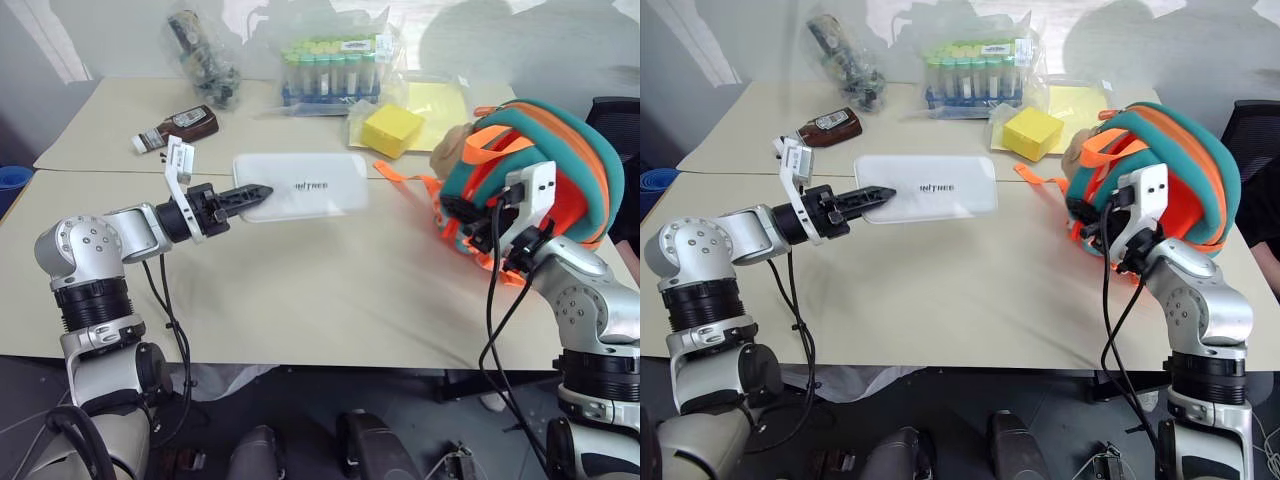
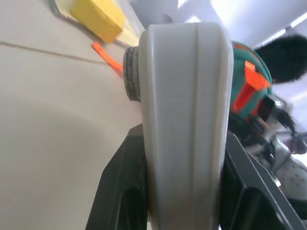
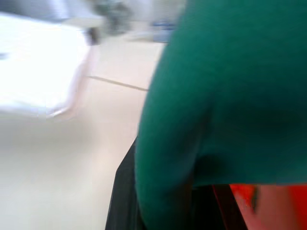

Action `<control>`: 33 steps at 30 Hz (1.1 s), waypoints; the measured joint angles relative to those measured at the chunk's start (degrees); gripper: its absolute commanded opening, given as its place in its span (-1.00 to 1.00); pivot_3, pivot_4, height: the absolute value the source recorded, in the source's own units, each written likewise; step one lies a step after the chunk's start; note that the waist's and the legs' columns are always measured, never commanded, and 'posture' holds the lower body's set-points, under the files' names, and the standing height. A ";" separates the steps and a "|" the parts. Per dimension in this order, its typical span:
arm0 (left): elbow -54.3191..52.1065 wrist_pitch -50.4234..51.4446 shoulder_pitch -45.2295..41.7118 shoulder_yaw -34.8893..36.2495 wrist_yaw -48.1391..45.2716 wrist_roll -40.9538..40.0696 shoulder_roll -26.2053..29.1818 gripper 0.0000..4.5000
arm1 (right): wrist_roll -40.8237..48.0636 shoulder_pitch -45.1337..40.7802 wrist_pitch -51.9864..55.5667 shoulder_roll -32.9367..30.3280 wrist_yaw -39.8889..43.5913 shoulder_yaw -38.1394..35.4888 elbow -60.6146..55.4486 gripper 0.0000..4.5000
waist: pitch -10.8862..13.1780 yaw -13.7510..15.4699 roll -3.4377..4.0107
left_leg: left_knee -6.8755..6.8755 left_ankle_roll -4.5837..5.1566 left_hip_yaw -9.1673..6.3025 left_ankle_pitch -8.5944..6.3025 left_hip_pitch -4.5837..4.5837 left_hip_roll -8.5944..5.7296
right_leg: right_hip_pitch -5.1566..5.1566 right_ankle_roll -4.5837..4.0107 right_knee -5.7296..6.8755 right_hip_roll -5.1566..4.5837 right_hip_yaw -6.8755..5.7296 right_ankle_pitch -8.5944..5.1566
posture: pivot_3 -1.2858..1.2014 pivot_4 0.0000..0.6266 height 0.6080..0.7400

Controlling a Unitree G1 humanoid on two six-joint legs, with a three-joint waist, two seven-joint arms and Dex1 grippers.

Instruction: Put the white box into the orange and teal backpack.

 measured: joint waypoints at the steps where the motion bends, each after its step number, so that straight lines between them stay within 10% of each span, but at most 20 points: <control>1: 2.22 -2.82 -1.64 1.10 1.00 0.48 -0.02 -0.43 | 2.04 -0.02 1.51 -0.32 0.98 -0.02 -2.48 -0.99 | 0.00 -0.02 -0.01 | 0.00 0.00 0.00 0.00 0.00 0.01 | 0.00 0.00 -0.02 0.01 0.01 0.00 | 0.03 -0.52 1.00; 15: 0.71 -11.15 -3.91 -7.46 -21.38 -2.32 6.31 -0.43 | 42.66 8.66 23.01 -24.60 13.62 -13.31 -19.72 -0.99 | 0.05 0.18 -0.06 | -0.42 0.04 0.01 -0.05 -0.09 0.02 | -0.08 -0.04 -0.42 -0.01 0.05 -0.03 | 0.03 -0.52 1.00; 33: 8.28 -31.51 -9.29 -23.93 -46.39 7.63 14.16 -0.43 | 40.06 14.46 21.72 -28.61 16.76 -15.55 -15.33 -0.99 | 0.08 0.20 -0.12 | -0.16 0.33 -0.12 -0.10 -0.20 -0.05 | -0.04 0.01 -0.34 -0.07 0.01 0.00 | 0.03 -0.52 1.00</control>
